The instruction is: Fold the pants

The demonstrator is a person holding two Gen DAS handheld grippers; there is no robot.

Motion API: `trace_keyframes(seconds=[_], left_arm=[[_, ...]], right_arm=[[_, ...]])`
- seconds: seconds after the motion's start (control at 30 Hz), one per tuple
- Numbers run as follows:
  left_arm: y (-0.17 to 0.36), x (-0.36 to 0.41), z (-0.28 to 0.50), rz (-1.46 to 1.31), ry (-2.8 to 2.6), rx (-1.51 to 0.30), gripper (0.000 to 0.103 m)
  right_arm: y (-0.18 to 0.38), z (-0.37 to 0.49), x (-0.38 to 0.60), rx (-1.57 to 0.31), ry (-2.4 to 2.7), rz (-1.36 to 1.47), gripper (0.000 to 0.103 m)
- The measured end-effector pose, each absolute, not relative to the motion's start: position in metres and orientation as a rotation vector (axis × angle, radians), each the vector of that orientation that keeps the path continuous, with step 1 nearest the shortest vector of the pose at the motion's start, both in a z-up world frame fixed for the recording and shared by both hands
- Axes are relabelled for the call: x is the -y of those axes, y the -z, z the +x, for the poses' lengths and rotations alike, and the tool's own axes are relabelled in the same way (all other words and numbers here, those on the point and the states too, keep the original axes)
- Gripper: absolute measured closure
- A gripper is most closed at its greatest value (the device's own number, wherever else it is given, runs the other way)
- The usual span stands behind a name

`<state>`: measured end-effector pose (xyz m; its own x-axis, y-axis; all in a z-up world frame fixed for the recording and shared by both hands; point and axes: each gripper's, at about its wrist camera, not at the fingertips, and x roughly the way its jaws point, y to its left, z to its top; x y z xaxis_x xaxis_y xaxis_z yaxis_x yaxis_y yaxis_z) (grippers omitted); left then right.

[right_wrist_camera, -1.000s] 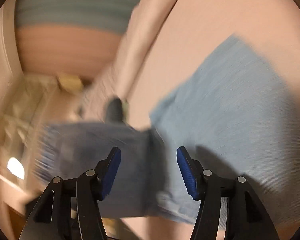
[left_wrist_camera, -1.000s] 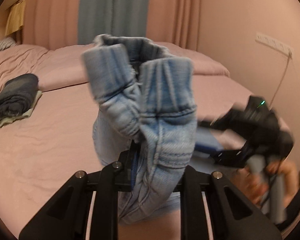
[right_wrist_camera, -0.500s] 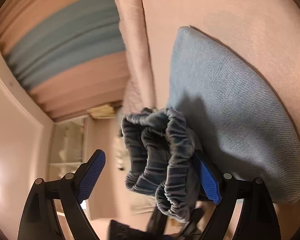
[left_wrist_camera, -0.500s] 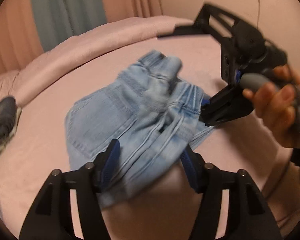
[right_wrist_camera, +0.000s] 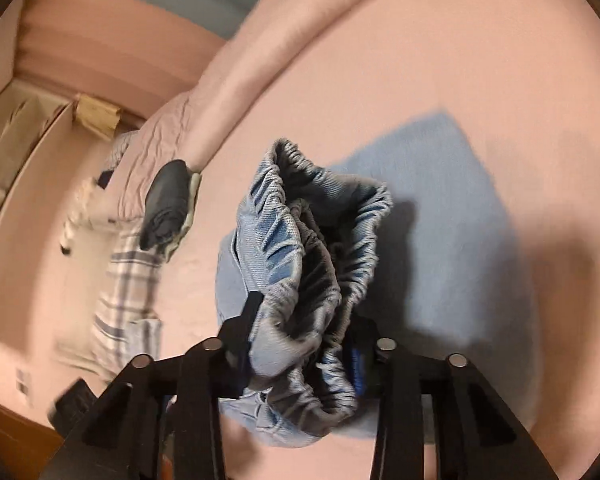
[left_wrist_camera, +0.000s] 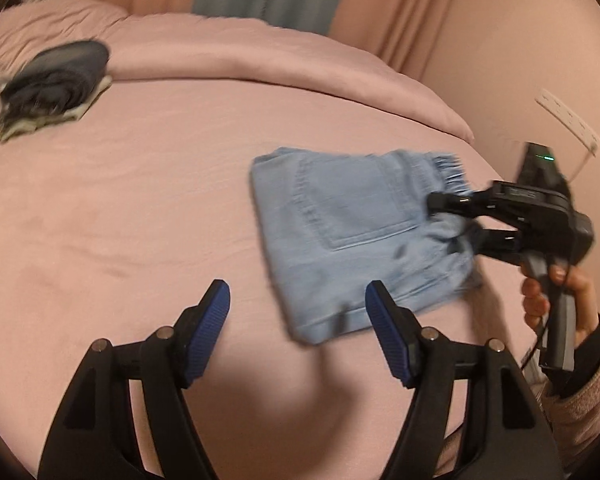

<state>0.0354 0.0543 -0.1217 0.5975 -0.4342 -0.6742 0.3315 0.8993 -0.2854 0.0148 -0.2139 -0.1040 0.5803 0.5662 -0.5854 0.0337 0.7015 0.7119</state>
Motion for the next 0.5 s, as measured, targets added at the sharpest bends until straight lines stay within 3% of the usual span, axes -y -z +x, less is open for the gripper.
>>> trace_keyframes(seconds=[0.2, 0.5], left_arm=[[0.133, -0.059, 0.044, -0.200, 0.450, -0.858, 0.033], [0.140, -0.054, 0.064, -0.245, 0.447, -0.916, 0.033]], right_arm=[[0.086, 0.011, 0.242, -0.812, -0.311, 0.739, 0.067], [0.147, 0.004, 0.273, -0.874, -0.219, 0.874, 0.065]])
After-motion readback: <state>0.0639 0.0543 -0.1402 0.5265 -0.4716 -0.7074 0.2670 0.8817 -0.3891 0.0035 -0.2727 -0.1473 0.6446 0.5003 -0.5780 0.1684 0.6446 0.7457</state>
